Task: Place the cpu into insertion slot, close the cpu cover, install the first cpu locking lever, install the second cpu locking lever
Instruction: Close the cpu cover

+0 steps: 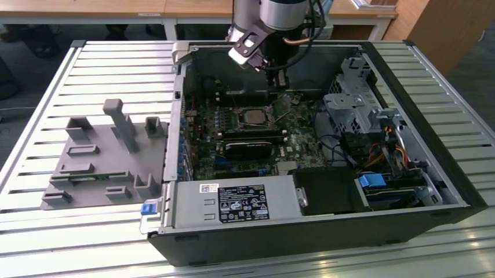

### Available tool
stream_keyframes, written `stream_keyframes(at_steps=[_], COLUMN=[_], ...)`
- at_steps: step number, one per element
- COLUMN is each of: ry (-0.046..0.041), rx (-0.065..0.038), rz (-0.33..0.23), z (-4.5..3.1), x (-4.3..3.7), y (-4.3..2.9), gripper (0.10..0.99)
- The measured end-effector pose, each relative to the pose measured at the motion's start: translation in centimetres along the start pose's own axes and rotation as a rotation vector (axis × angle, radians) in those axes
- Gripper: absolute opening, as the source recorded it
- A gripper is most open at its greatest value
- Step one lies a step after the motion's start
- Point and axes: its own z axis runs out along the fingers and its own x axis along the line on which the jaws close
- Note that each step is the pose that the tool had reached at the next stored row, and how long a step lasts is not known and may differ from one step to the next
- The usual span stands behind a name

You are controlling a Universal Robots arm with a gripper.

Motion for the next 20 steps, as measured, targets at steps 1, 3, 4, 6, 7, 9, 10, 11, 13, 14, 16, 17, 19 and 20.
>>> stream_keyframes(at_steps=[1, 3, 4, 6, 7, 9, 10, 11, 13, 14, 16, 17, 19, 20], ry=[0.0002, 0.0001, 0.0002, -0.0001, 0.0002, 0.0002, 0.0003, 0.0002, 0.0002, 0.0002, 0.0002, 0.0003, 0.0001, 0.0001], rx=[0.0, 0.002, 0.002, 0.004, 0.005, 0.006, 0.006, 0.006, 0.006, 0.006, 0.006, 0.006, 0.006, 0.006], rz=[-0.001, -0.001, -0.001, -0.001, -0.001, -0.001, -0.001, -0.001, -0.001, -0.001, -0.001, -0.001, -0.001, -0.001], z=[0.04, 0.12, 0.16, 0.24, 0.29, 0.36, 0.4, 0.42, 0.46, 0.48, 0.52, 0.54, 0.57, 0.59], x=[0.01, 0.04, 0.06, 0.12, 0.16, 0.23, 0.26, 0.28, 0.32, 0.35, 0.39, 0.42, 0.46, 0.48], y=[0.22, 0.69, 0.9, 1.46, 1.77, 2.37, 2.59, 2.78, 3.15, 3.33, 3.68, 3.84, 4.14, 4.3], gripper=[0.11, 0.11, 0.11, 0.11, 0.11, 0.11, 0.11, 0.11, 0.11, 0.11, 0.11, 0.11, 0.11, 0.11])
